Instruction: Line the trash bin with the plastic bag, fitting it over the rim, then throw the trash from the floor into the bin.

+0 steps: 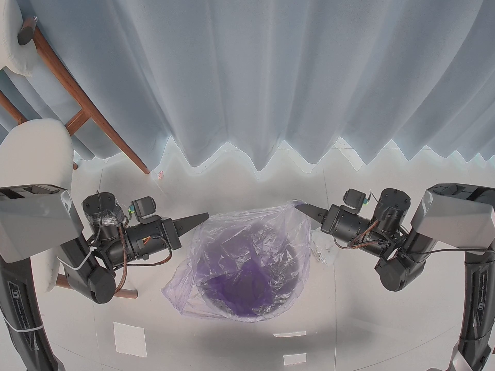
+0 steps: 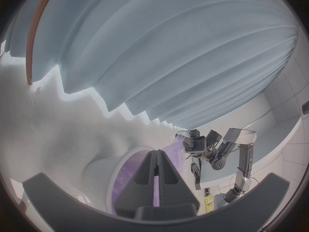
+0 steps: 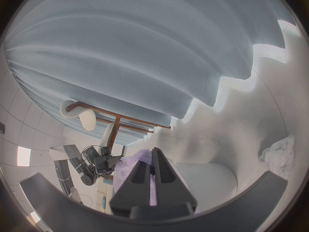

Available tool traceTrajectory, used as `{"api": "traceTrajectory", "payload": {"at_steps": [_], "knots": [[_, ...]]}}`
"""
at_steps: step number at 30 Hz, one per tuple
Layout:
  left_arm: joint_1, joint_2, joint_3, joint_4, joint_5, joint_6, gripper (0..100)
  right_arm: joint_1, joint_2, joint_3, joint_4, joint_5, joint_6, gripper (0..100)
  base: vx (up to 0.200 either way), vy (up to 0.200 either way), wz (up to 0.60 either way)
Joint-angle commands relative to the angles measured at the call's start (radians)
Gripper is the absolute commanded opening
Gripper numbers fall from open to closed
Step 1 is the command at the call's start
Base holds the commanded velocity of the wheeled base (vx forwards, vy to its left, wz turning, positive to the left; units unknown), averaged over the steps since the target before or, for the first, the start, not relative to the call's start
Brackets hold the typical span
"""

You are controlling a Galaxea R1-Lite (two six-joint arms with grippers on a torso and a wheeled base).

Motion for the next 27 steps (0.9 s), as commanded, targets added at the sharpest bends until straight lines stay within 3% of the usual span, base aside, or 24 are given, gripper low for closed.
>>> {"api": "traceTrajectory", "payload": {"at_steps": [1,27], "knots": [[0.026,0.082,-0.045,-0.001,-0.001,-0.003,0,0.002,0.079,-0.062,-0.018,-0.035,0.003,0,0.0,0.0,0.0],[0.061,0.261,-0.155,-0.001,-0.001,-0.037,0,0.008,0.239,-0.169,-0.018,-0.064,0.006,0,0.0,0.0,0.0]]}}
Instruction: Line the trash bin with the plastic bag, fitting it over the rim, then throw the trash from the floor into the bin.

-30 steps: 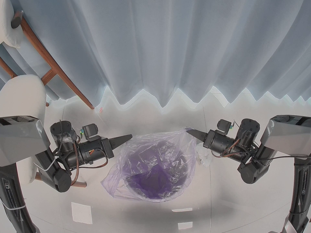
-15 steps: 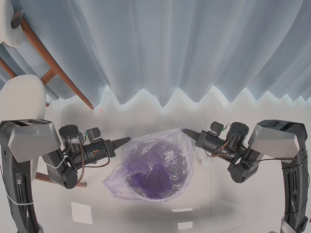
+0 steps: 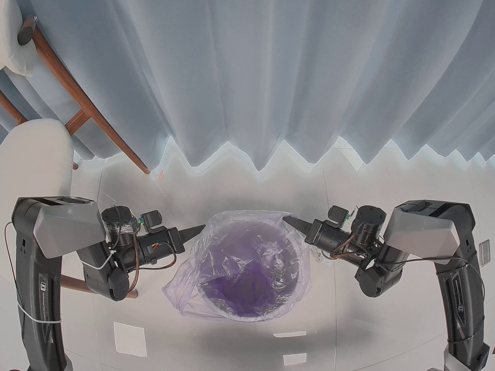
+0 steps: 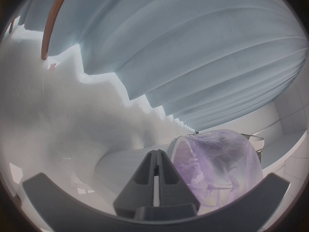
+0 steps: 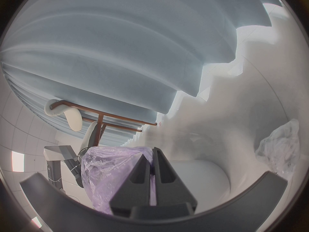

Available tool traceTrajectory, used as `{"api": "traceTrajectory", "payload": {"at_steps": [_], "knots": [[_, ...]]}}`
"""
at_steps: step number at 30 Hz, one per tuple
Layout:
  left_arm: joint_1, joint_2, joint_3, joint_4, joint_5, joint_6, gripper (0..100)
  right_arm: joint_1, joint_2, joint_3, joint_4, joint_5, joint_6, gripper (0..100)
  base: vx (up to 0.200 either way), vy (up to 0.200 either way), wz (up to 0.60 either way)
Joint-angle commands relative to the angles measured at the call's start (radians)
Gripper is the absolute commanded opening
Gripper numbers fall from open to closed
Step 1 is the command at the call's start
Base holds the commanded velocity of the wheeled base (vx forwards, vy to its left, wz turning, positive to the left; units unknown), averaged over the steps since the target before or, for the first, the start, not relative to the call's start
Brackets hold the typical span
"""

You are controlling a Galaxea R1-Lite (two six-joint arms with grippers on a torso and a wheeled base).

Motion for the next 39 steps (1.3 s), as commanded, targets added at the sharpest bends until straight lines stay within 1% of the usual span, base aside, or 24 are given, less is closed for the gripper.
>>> {"api": "traceTrajectory", "payload": {"at_steps": [1,7,8,10,13,14,15,16,17,19,22,26,27,29,31,32,33,34,35,37,39], "knots": [[0.004,0.019,-0.004,0.0,-0.002,-0.004,0,0.0,0.015,-0.008,-0.018,-0.001,0.0,0,0.0,0.0,0.0],[0.031,-0.061,0.017,-0.002,0.0,0.013,0,-0.001,-0.019,0.001,-0.018,-0.001,0.0,0,0.0,0.0,0.0],[0.034,-0.126,0.071,0.0,0.003,0.034,0,-0.001,-0.029,0.005,-0.018,-0.001,-0.001,0,0.0,0.0,0.0],[0.045,-0.195,0.111,0.0,0.0,0.062,0,-0.001,-0.038,0.006,-0.018,-0.008,-0.004,0,0.0,0.0,0.0],[0.053,-0.266,0.172,0.001,0.003,0.122,0,0.0,-0.046,0.005,-0.018,-0.045,-0.012,0,0.0,0.0,0.0],[0.053,-0.274,0.178,0.001,0.001,0.128,100,0.0,-0.049,0.003,-0.018,-0.048,-0.014,0,0.0,0.0,0.0],[0.05,-0.309,0.192,0.003,0.004,0.155,100,0.0,-0.061,0.005,-0.018,-0.07,-0.017,0,0.0,0.0,0.0],[0.05,-0.311,0.192,0.003,0.004,0.157,100,0.0,-0.063,0.005,-0.018,-0.071,-0.018,0,0.0,0.0,0.0],[0.038,-0.344,0.217,0.003,0.008,0.175,100,0.002,-0.075,0.006,-0.018,-0.093,-0.017,0,0.0,0.0,0.0],[0.022,-0.387,0.261,0.009,0.008,0.18,100,0.002,-0.081,0.006,-0.018,-0.109,-0.018,0,0.0,0.0,0.0],[-0.004,-0.438,0.303,0.037,0.008,0.181,100,0.003,-0.081,0.006,-0.018,-0.125,-0.031,0,0.0,0.0,0.0],[-0.033,-0.487,0.35,0.081,0.008,0.183,100,0.005,-0.077,0.006,-0.018,-0.125,-0.032,0,0.0,0.0,0.0],[-0.061,-0.521,0.384,0.136,0.008,0.194,100,0.005,-0.072,-0.002,-0.018,-0.125,-0.032,0,0.0,0.0,0.0],[-0.068,-0.533,0.392,0.188,0.009,0.206,100,0.007,-0.074,-0.003,-0.018,-0.125,-0.032,0,0.0,0.0,0.0],[-0.068,-0.536,0.393,0.262,0.012,0.243,100,0.007,-0.077,-0.002,-0.018,-0.125,-0.032,0,0.0,0.0,0.0],[-0.068,-0.536,0.393,0.262,0.012,0.243,100,0.007,-0.078,-0.002,-0.018,-0.125,-0.032,0,0.0,0.0,0.0],[-0.067,-0.527,0.395,0.326,0.044,0.296,100,0.011,-0.08,0.001,-0.018,-0.125,-0.032,0,0.0,0.0,0.0],[-0.067,-0.527,0.395,0.331,0.049,0.301,100,0.011,-0.08,0.001,-0.018,-0.125,-0.032,0,0.0,0.0,0.0],[-0.068,-0.508,0.39,0.362,0.104,0.358,100,0.013,-0.081,0.0,-0.018,-0.125,-0.031,0,0.0,0.0,0.0],[-0.07,-0.481,0.379,0.359,0.152,0.367,100,0.013,-0.081,0.003,-0.018,-0.125,-0.032,0,0.0,0.0,0.0],[-0.073,-0.476,0.376,0.359,0.164,0.367,100,0.014,-0.081,0.005,-0.018,-0.126,-0.032,0,0.0,0.0,0.0]]}}
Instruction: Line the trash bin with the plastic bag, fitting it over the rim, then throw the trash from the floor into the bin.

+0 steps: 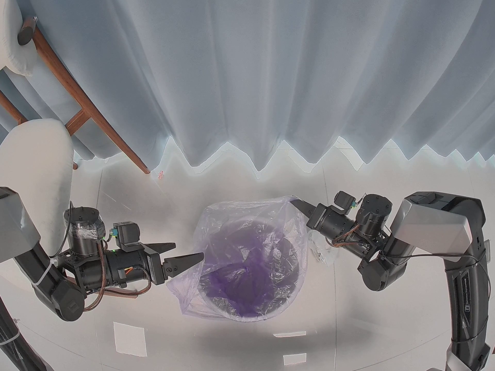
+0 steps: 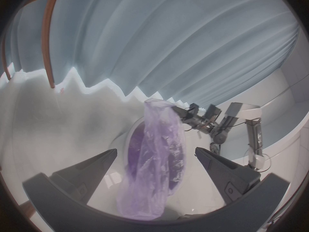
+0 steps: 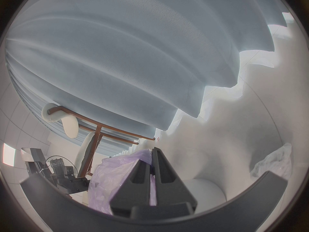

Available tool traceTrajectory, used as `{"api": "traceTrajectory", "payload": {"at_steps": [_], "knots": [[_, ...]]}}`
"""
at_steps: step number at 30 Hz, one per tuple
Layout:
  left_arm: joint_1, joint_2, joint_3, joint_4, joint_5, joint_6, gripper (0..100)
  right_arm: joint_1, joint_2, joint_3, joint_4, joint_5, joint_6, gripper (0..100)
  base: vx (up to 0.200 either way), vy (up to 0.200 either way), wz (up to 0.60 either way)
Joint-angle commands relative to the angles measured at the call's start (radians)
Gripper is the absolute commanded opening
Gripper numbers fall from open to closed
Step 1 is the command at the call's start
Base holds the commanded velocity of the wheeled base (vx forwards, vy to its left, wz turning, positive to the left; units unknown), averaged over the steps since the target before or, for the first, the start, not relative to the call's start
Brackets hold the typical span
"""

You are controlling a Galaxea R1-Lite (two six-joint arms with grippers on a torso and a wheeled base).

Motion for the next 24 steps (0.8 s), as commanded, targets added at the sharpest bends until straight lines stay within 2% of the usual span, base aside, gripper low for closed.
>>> {"api": "traceTrajectory", "payload": {"at_steps": [1,13,14,20,24], "knots": [[-0.015,0.031,-0.006,0.015,0.044,0.025,100,0.008,-0.004,0.007,-0.018,-0.001,-0.003,0,0.0,0.0,0.0],[-0.07,0.103,-0.009,0.014,0.099,0.028,100,0.017,-0.001,0.011,-0.018,-0.001,-0.002,0,0.0,0.0,0.0],[-0.066,0.108,-0.015,0.014,0.107,0.028,0,0.017,-0.001,0.011,-0.018,-0.002,-0.002,0,0.0,0.0,0.0],[-0.056,0.102,-0.029,0.014,0.107,0.027,0,0.015,-0.004,0.01,-0.018,-0.002,0.0,0,0.0,0.0,0.0],[-0.023,0.097,-0.064,0.01,0.103,0.02,0,0.008,-0.014,0.003,-0.018,-0.002,0.001,0,0.0,0.0,0.0]]}}
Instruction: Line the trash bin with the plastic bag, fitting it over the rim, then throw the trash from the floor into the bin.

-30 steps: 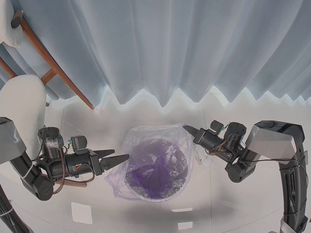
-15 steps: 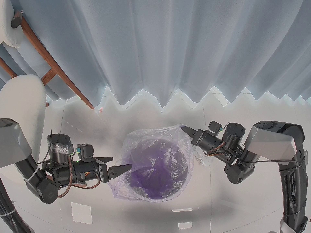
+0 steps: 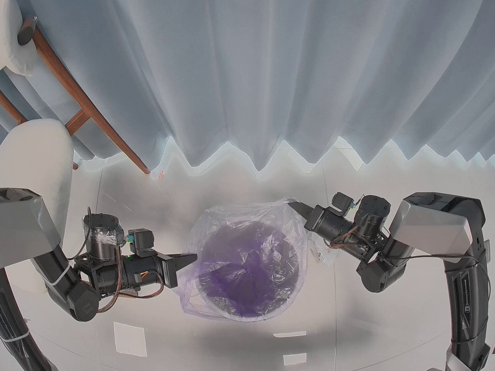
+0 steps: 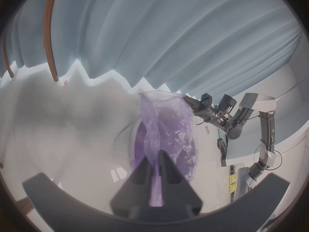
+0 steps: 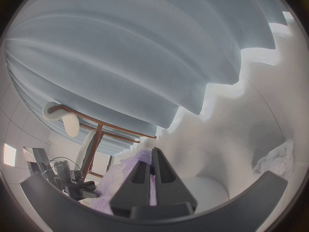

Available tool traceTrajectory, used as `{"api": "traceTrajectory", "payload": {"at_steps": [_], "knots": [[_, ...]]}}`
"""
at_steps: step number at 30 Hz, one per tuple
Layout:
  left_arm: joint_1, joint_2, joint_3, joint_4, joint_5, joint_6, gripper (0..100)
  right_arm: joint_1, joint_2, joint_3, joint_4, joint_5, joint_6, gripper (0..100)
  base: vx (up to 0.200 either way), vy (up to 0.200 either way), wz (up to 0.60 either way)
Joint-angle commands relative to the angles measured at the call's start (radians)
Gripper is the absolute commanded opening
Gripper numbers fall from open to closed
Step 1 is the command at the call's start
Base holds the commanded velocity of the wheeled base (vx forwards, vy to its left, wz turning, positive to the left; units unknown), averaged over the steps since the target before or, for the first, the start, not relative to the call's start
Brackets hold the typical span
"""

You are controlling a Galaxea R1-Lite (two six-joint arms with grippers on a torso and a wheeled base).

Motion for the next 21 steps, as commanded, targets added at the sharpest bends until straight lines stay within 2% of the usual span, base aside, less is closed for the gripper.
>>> {"api": "traceTrajectory", "payload": {"at_steps": [1,4,12,17,21], "knots": [[0.031,0.001,-0.037,0.0,-0.003,-0.004,0,-0.008,-0.012,-0.007,-0.018,0.001,0.004,0,0.0,0.0,0.0],[0.05,0.01,-0.075,-0.002,-0.012,-0.016,0,-0.009,-0.015,-0.009,-0.018,0.001,0.007,0,0.0,0.0,0.0],[0.071,0.069,-0.157,-0.011,-0.02,-0.134,0,-0.026,-0.01,-0.021,-0.018,0.001,0.011,0,0.0,0.0,0.0],[0.099,0.164,-0.167,-0.154,-0.08,-0.163,0,-0.046,0.001,-0.048,-0.018,0.001,0.013,0,0.0,0.0,0.0],[0.1,0.228,-0.172,-0.237,-0.081,-0.18,0,-0.051,0.017,-0.058,-0.018,0.001,0.014,0,0.0,0.0,0.0]]}}
